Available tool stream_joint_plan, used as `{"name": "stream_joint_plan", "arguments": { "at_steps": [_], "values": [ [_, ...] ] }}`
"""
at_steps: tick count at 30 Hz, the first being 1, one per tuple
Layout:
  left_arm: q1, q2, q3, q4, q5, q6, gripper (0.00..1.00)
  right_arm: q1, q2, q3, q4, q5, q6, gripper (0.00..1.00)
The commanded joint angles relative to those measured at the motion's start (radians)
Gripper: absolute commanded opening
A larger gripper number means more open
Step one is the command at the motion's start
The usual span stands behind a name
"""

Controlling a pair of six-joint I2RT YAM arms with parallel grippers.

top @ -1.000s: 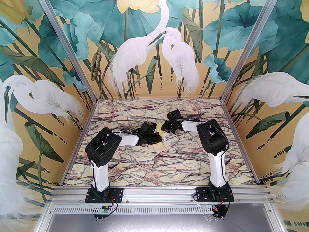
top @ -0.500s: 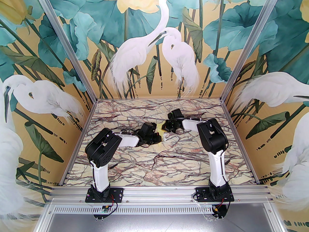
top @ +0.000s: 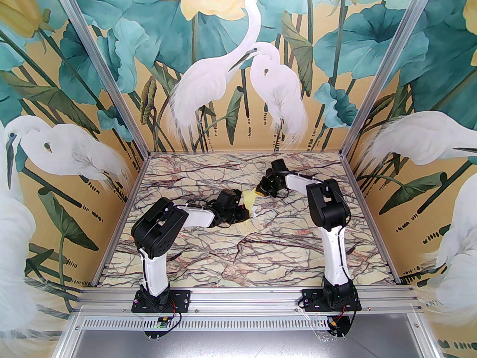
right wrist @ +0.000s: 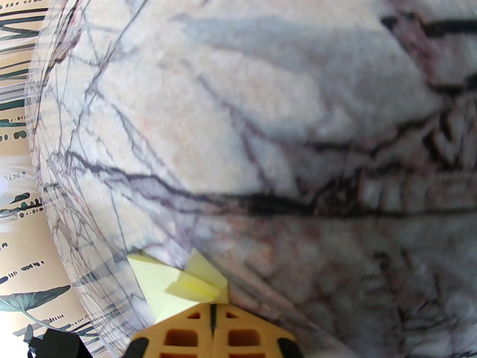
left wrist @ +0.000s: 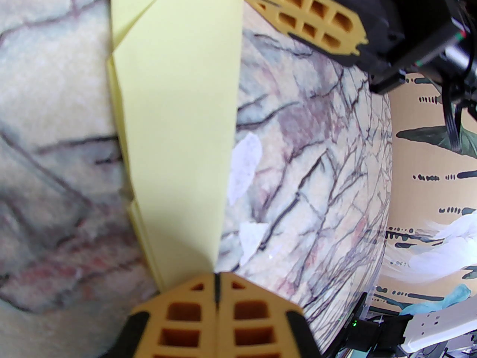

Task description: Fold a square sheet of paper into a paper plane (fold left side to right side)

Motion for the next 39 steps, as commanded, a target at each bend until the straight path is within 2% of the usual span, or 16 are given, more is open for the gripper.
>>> {"name": "stream_joint_plan", "arguments": {
  "at_steps": [1,10,17,22,26,31,39],
  "values": [
    [-0.027,0.023,-0.056,-0.179,0.035,0.001,0.00,-0.069,0.069,0.044,-0.027,0.144,0.004,0.00],
    [-0.028,0.019,-0.048,-0.187,0.037,0.003,0.00,-0.120,0.108,0.124,-0.055,0.103,-0.009,0.00],
    [-0.028,0.018,-0.034,-0.193,0.035,-0.002,0.00,-0.073,-0.142,-0.155,0.155,0.046,-0.006,0.00],
    [-0.028,0.019,-0.030,-0.197,0.032,-0.002,0.00,0.012,-0.230,-0.286,0.269,0.003,0.010,0.00],
    [-0.028,0.022,-0.021,-0.205,0.029,0.000,0.00,0.054,-0.213,-0.331,0.335,-0.038,0.034,0.00],
    [-0.029,0.022,-0.012,-0.211,0.030,0.001,0.00,0.067,-0.167,-0.338,0.334,-0.045,0.036,0.00],
    [-0.027,-0.022,0.027,-0.221,0.042,0.001,0.02,0.066,-0.101,-0.288,0.188,0.032,-0.030,0.00]
  ]
}}
